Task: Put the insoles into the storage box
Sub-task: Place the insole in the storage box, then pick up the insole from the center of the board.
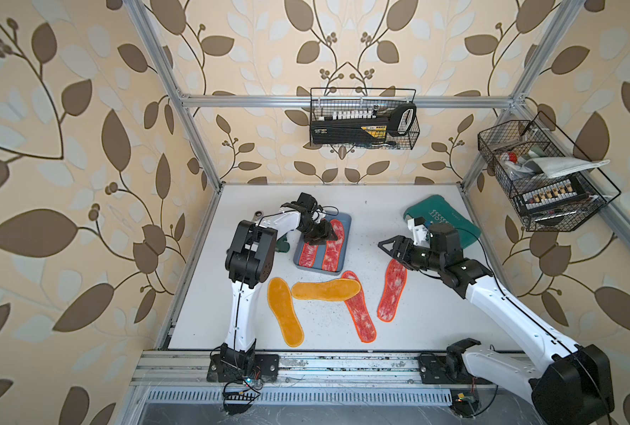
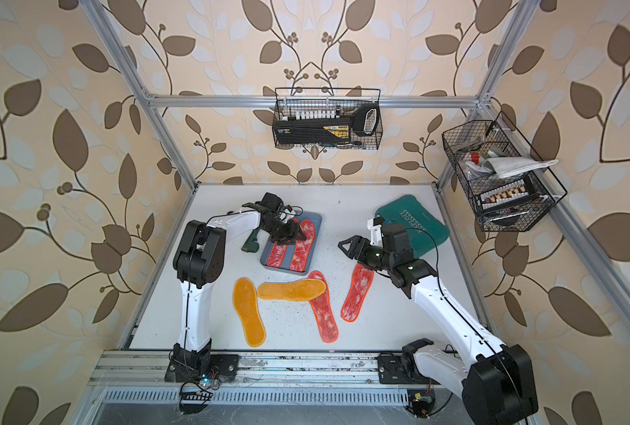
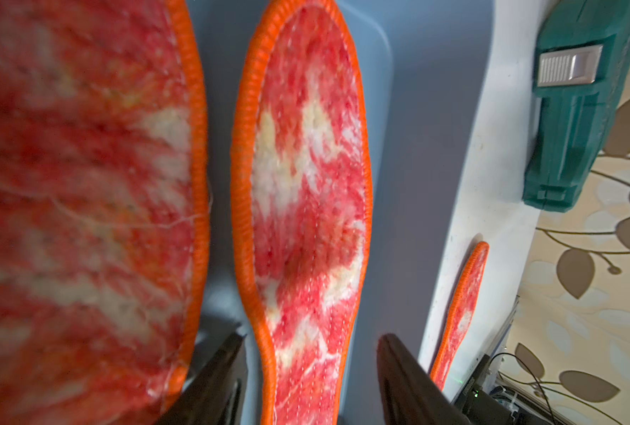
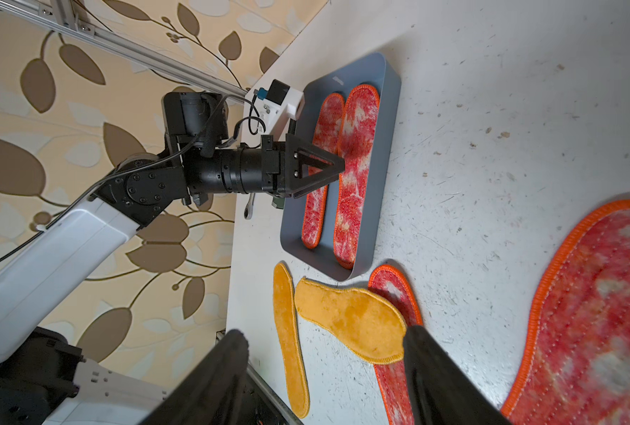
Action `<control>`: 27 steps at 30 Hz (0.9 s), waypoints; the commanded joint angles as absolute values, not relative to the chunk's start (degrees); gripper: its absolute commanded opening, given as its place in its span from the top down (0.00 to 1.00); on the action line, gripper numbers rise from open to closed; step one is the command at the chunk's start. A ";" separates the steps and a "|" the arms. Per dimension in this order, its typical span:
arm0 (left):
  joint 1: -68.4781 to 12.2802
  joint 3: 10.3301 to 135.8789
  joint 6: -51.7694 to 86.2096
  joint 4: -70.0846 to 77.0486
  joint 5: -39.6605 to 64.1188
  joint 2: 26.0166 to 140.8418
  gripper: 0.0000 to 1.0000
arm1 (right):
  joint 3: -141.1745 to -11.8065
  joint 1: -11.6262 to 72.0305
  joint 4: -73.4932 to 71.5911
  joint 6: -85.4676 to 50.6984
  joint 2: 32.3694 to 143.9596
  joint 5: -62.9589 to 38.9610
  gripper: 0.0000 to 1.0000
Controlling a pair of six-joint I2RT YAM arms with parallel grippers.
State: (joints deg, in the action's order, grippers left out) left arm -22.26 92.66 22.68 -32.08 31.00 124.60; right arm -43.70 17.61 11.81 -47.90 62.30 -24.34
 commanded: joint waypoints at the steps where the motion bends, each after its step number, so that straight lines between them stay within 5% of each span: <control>1: -23.09 95.21 18.98 -37.71 26.04 120.64 0.37 | -43.33 17.51 13.18 -46.76 61.15 -23.19 0.31; 13: -24.65 98.73 14.90 -43.47 21.38 116.65 0.21 | -43.77 17.49 14.06 -45.97 60.51 -22.58 0.30; 27: -28.51 88.99 13.43 -49.18 14.43 98.43 0.21 | -44.63 17.53 16.82 -42.51 59.69 -21.88 0.29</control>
State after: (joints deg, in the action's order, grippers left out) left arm -27.66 92.12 14.98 -46.13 16.80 104.42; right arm -43.70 17.61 15.11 -44.66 60.69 -22.87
